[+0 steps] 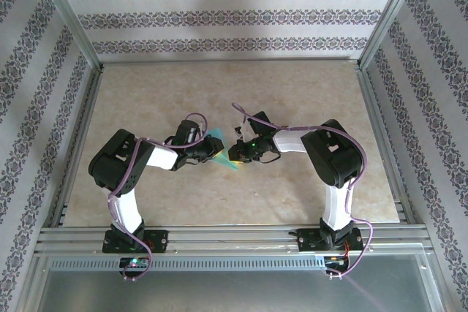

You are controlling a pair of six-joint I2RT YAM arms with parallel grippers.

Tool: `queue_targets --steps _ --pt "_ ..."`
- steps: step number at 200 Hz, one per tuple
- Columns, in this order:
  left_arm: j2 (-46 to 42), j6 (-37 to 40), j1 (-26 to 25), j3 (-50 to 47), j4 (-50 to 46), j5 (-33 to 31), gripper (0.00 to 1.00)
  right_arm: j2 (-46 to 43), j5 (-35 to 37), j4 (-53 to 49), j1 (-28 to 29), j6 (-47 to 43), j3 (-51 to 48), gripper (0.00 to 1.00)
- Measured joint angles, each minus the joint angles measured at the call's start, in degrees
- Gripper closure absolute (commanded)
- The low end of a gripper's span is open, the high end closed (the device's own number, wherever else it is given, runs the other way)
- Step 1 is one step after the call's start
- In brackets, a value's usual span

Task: Fold a paper plane with a square sheet of paper (pick it up from the middle)
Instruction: Fourth fold the wing at the center of the table.

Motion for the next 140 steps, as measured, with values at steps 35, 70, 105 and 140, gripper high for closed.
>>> queue_targets --steps 35,70,105,140 --pt "0.1 0.0 0.0 0.3 -0.6 0.0 0.84 -0.7 0.3 -0.9 0.0 0.0 0.0 0.85" --pt "0.1 0.0 0.0 0.9 -2.0 -0.1 0.84 -2.1 0.4 -2.6 -0.3 0.0 -1.0 0.86" --pt "0.1 0.0 0.0 1.4 -3.1 -0.1 0.84 -3.0 0.1 -3.4 -0.4 0.0 -2.2 0.88" --pt "0.2 0.0 0.0 2.2 -4.8 -0.1 0.84 -3.0 0.5 -3.6 -0.4 0.0 -2.9 0.88"
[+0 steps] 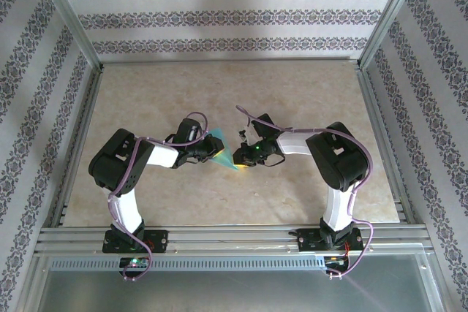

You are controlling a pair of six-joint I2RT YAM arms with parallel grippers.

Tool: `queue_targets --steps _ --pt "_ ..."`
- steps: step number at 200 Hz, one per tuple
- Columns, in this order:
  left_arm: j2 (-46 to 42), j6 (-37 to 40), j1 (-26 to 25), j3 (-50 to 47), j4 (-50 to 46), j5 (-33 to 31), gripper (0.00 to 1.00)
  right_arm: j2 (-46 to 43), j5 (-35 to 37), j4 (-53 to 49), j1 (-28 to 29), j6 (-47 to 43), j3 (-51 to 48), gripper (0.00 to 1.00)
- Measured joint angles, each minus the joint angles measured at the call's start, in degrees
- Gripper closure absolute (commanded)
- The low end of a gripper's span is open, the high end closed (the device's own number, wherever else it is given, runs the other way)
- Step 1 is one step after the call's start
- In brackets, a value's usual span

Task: Fold a paper plane with a square sheet of paper (pick it up from the middle)
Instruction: Fourth fold the wing at the center of the table.

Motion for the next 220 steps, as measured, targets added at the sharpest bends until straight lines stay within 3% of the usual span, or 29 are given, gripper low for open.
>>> queue_targets --steps 55,75,134,220 --pt "0.5 0.0 0.0 1.3 -1.6 0.2 0.84 -3.0 0.9 -0.3 0.0 0.9 -0.7 0.71" --pt "0.5 0.0 0.0 1.5 -2.0 0.2 0.84 -6.7 2.4 -0.9 -0.4 0.9 -0.9 0.71" --pt "0.6 0.0 0.0 2.3 -3.6 0.2 0.84 -6.5 2.1 -1.2 0.6 0.9 0.3 0.91" --pt "0.7 0.0 0.0 2.6 -4.3 0.3 0.84 1.0 1.6 -1.0 2.3 1.0 4.5 0.94"
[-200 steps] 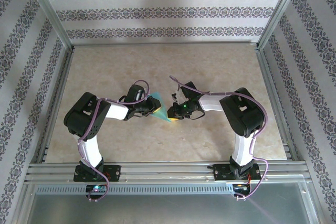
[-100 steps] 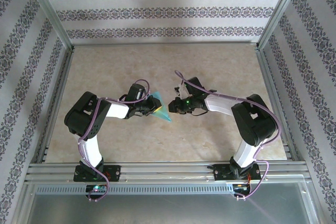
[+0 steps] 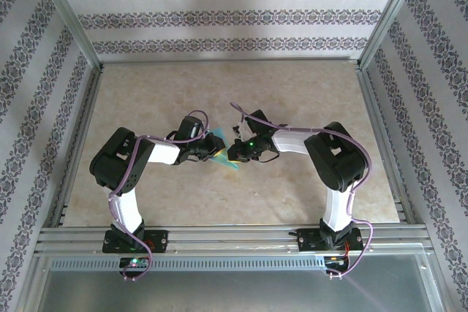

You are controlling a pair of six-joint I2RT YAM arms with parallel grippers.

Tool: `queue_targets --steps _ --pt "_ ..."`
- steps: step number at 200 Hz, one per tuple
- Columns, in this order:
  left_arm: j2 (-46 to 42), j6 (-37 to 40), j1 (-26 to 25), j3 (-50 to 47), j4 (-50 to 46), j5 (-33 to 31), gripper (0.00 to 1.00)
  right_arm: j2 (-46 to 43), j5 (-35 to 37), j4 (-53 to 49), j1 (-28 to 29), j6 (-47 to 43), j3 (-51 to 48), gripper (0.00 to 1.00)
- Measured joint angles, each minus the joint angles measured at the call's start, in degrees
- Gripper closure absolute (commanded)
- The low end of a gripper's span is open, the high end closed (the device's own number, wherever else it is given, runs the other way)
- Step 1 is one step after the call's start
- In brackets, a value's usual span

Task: Fold a paper plane with a square sheet of paper (pick it up from the middle)
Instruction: Fourth fold the wing at the center of the table.

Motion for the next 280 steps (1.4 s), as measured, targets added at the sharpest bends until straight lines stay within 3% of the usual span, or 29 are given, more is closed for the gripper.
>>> queue_targets --steps 280 --pt "0.8 1.7 0.0 5.1 -10.7 -0.3 0.85 0.2 -3.0 -0.1 -1.2 0.5 -3.6 0.94"
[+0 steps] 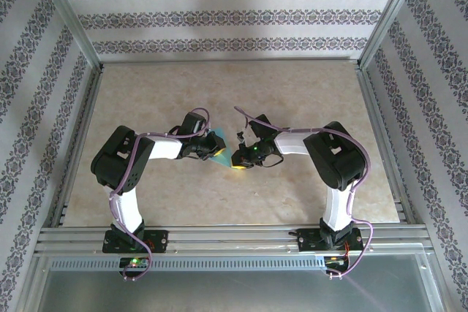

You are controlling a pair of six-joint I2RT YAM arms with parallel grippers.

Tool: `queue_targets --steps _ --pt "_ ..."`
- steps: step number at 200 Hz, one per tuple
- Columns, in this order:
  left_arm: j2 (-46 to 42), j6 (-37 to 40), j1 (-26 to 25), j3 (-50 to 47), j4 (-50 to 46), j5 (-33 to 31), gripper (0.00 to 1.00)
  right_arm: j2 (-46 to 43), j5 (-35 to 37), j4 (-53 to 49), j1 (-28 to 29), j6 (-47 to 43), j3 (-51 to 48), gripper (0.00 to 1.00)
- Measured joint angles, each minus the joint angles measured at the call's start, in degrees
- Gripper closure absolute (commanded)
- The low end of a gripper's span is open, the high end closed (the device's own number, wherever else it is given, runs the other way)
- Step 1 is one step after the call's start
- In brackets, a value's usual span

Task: Fold a paper plane with a square sheet of paper (pick it up from the middle)
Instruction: Fourth fold the wing at the center of the table.

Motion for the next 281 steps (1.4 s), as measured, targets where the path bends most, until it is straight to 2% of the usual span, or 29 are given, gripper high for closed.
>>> queue_targets --steps 154,193,236,281 --pt "0.2 0.0 0.0 0.8 -1.6 0.0 0.85 -2.6 2.0 -5.0 0.1 -0.7 -1.0 0.94" --pt "0.3 0.0 0.0 0.9 -1.7 0.0 0.86 -4.5 3.9 -6.2 0.6 -0.6 1.3 0.95" --pt "0.4 0.2 0.0 1.4 -2.8 0.0 0.86 -1.2 5.2 -5.4 1.6 -0.6 6.4 0.95" --pt "0.5 0.2 0.0 1.5 -2.9 0.0 0.87 2.2 5.6 -5.6 1.6 -0.6 6.7 0.95"
